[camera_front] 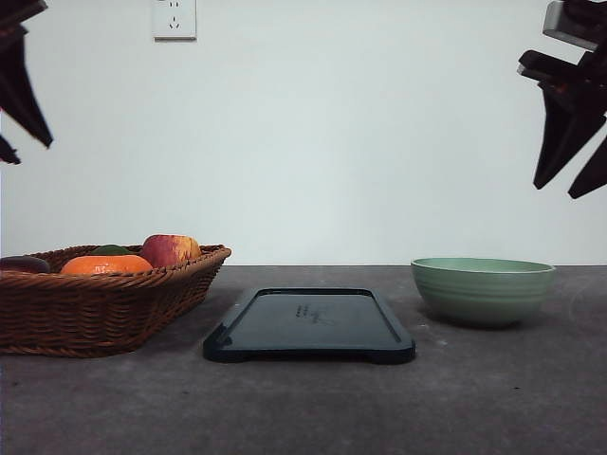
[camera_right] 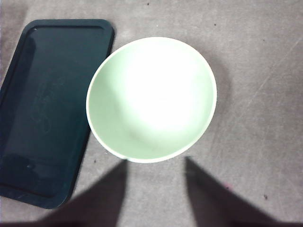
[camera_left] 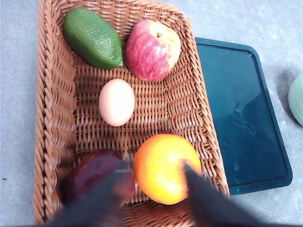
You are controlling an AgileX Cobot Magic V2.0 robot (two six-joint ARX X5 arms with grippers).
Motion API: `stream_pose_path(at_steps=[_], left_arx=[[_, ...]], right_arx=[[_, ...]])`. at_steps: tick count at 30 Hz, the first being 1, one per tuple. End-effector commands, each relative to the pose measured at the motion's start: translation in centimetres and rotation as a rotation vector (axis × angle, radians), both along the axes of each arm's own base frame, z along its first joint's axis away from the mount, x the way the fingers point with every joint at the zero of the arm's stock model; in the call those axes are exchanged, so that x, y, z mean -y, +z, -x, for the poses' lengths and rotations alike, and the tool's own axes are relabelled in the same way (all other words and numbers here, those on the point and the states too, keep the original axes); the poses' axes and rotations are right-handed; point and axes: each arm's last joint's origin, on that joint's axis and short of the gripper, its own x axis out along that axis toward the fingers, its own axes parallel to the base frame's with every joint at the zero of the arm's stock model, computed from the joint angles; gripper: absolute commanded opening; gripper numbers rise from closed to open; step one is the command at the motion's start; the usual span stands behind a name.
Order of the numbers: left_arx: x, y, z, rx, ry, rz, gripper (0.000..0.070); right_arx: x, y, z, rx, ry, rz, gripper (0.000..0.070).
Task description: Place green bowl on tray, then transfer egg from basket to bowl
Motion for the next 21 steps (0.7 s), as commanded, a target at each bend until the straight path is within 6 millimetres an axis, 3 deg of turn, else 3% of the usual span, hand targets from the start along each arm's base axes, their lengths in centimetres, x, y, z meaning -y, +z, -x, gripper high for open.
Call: stream_pose_path(at_steps=[1, 11, 21], left_arx=[[0.1, 0.6, -0.3, 0.023, -0.012, -0.001, 0.0367], [0.1, 0.6, -0.3, 0.024, -0.01, 0.001, 0.0361], [0.1, 0.7, -0.4, 0.034, -0.01, 0.002, 0.0361]], right_arx=[[-0.1, 0.5, -0.3, 0.018, 0.013, 0.004, 0.0312], [1.3, 1.8, -1.2, -0.041, -0.103, 0.002, 0.031], [3.0, 3.5, -5.9, -0.191, -0.086, 0.074, 0.031]])
